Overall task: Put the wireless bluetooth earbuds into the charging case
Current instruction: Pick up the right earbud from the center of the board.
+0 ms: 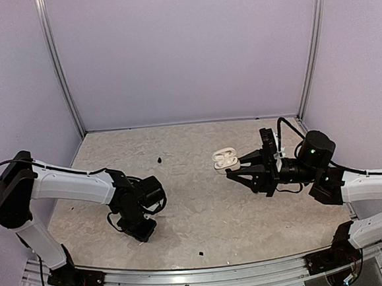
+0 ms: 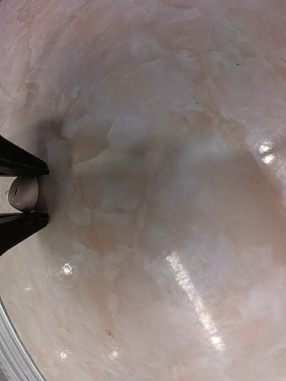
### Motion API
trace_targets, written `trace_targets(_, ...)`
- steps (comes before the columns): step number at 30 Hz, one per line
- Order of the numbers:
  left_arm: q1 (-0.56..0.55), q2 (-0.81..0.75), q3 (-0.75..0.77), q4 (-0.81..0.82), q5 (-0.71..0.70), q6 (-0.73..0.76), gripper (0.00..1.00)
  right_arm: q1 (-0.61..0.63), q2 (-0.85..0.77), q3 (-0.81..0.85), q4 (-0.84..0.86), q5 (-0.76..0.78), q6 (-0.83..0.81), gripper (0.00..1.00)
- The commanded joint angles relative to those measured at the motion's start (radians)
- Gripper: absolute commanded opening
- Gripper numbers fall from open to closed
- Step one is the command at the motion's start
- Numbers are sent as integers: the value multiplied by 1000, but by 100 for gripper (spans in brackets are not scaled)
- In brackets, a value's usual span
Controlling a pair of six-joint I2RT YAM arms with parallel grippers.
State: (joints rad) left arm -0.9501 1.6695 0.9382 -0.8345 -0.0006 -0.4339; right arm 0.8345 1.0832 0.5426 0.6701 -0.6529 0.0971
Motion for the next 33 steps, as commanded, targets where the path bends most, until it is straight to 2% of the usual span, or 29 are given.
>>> trace_targets(1, -16, 6, 22, -35, 22, -9, 22, -11, -18, 19, 4, 3, -5, 0)
trace_targets(8, 28, -84, 91, 42, -27, -12, 18, -11, -32, 22, -6, 30, -19, 0)
trace_targets(13, 52, -211, 179, 181, -71, 0, 18, -11, -39, 31, -6, 68, -44, 0)
trace_targets(20, 56, -394, 209, 455, -111, 37, 18, -11, -53, 49, 10, 118, -127, 0)
trace_targets(26, 16, -541, 126, 798, -174, 101, 19, -9, -40, 42, 75, 113, -211, 0)
trace_targets(33, -51, -584, 56, 1094, -146, 172, 18, 0, 1, 47, 138, 187, -228, 0)
